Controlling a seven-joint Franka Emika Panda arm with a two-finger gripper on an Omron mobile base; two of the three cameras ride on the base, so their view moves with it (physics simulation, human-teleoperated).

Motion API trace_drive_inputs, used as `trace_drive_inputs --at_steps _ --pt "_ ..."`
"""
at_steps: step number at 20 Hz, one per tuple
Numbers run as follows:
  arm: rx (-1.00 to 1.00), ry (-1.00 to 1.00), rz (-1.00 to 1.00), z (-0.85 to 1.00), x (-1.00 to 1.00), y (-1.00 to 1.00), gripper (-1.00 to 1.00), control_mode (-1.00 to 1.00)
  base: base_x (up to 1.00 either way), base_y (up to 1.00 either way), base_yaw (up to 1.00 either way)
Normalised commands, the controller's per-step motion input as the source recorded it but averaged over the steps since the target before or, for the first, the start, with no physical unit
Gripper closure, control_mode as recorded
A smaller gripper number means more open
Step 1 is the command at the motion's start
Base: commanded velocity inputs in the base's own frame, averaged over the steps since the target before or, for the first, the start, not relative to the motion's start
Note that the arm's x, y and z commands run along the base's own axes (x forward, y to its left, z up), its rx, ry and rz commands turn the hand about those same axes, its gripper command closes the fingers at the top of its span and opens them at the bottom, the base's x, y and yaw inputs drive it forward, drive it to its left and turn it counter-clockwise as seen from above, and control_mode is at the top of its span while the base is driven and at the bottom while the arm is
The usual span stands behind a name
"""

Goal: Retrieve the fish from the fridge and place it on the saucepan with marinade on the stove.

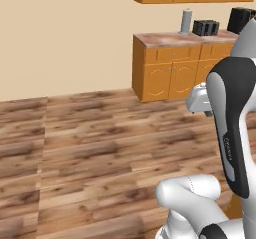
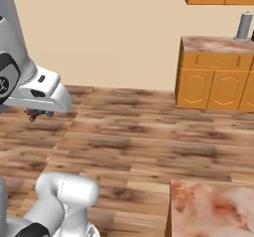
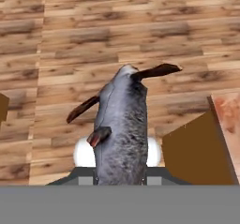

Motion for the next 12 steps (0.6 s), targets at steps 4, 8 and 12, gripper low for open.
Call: trace_drive_inputs --at_steps 4,8,12 --pt "0.00 0.00 0.00 0.00 0.00 0.00 1.00 1.00 1.00 0.31 -0.03" --pt "0.00 0.00 0.00 0.00 0.00 0.00 1.00 1.00 1.00 0.35 -0.06" --pt "0.00 0.00 0.00 0.00 0.00 0.00 1.00 1.00 1.00 0.34 -0.10"
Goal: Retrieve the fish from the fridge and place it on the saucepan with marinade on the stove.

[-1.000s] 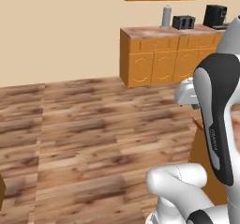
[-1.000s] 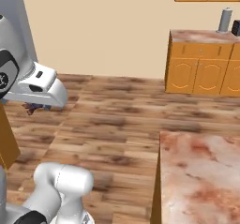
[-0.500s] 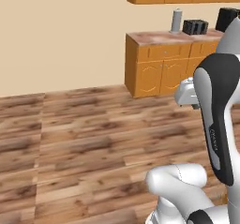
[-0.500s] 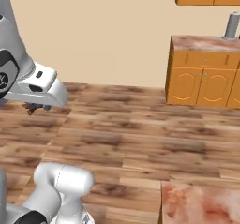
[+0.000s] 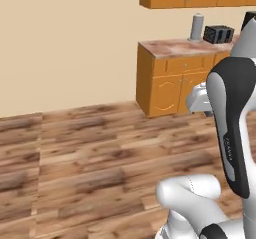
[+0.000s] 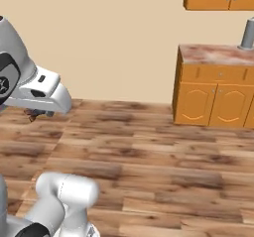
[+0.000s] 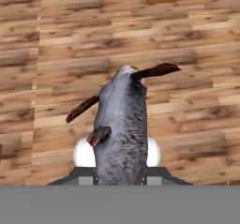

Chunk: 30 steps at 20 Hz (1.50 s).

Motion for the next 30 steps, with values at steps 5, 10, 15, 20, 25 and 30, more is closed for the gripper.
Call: trace_drive_inputs --at_steps 5,10,15,20,25,30 --pt "0.00 0.00 0.00 0.00 0.00 0.00 1.00 1.00 1.00 0.33 -0.22" --pt "0.00 0.00 0.00 0.00 0.00 0.00 1.00 1.00 0.39 0.35 -0.75" --pt "0.00 0.00 0.00 0.00 0.00 0.00 1.00 1.00 0.06 0.34 -0.93" --pt "0.00 0.00 0.00 0.00 0.00 0.00 1.00 1.00 0.11 0.36 -0.92" --pt "0.00 0.00 0.00 0.00 0.00 0.00 1.00 1.00 0.51 0.63 -0.80" --pt "0.00 0.00 0.00 0.00 0.00 0.00 1.00 1.00 0.93 0.91 -0.63"
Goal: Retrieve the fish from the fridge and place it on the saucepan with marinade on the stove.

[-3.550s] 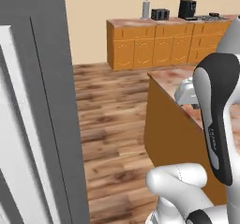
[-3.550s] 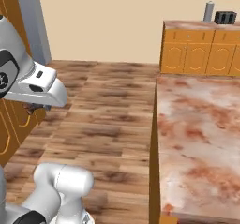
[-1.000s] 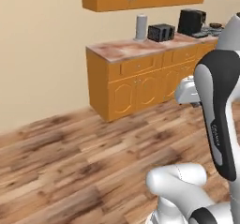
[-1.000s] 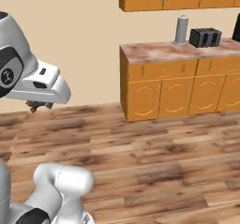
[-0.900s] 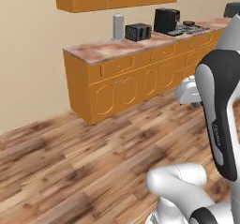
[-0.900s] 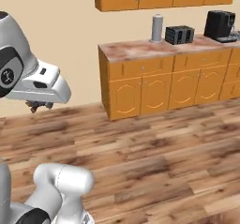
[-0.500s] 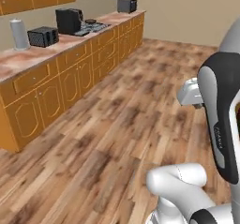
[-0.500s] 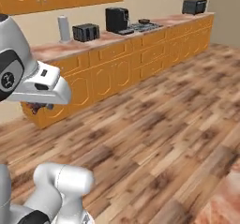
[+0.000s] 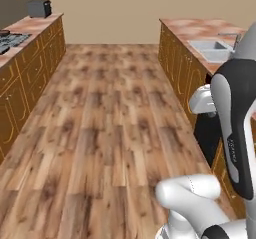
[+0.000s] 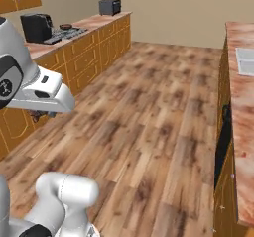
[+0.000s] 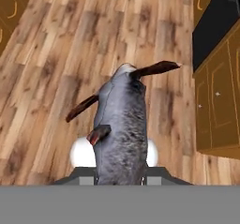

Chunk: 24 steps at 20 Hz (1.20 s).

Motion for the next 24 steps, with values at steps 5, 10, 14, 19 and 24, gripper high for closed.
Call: trace_drive_inputs --at_steps 5,10,14,19,24 --pt "0.00 0.00 0.00 0.00 0.00 0.00 1.00 1.00 1.00 1.00 -0.25" --pt "0.00 0.00 0.00 0.00 0.00 0.00 1.00 1.00 1.00 0.64 -0.07" --pt "0.00 0.00 0.00 0.00 0.00 0.00 1.00 1.00 1.00 0.22 0.00" --pt "0.00 0.00 0.00 0.00 0.00 0.00 1.00 1.00 1.00 0.12 0.00" --pt "0.00 0.00 0.00 0.00 0.00 0.00 1.00 1.00 1.00 0.00 0.00"
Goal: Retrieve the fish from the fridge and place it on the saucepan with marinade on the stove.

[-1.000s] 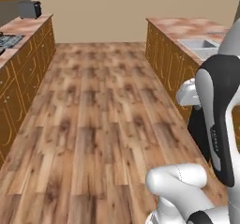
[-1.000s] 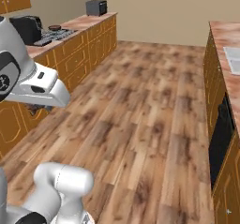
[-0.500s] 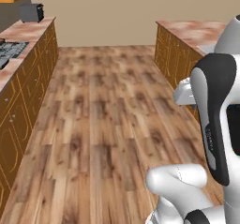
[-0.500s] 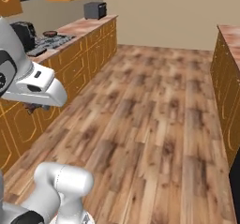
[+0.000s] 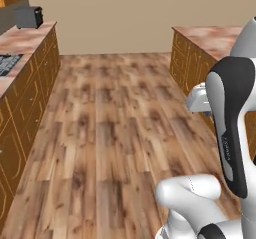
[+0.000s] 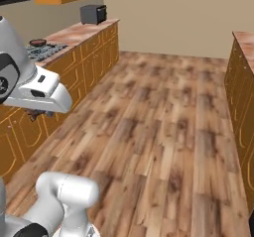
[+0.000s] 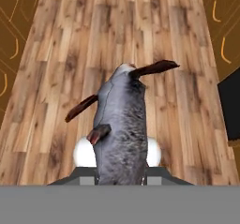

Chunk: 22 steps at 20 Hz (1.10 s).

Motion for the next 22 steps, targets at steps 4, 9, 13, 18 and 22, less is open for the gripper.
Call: trace_drive_inputs --at_steps 4,9,13,18,22 --pt "0.00 0.00 0.00 0.00 0.00 0.00 1.00 1.00 1.00 0.00 0.00" --pt "0.00 0.00 0.00 0.00 0.00 0.00 1.00 1.00 1.00 -0.07 0.09" --pt "0.00 0.00 0.00 0.00 0.00 0.00 1.00 1.00 1.00 0.00 0.47" --pt "0.00 0.00 0.00 0.00 0.00 0.00 1.00 1.00 1.00 0.00 0.67" --pt "0.00 0.00 0.00 0.00 0.00 0.00 1.00 1.00 1.00 0.00 0.75"
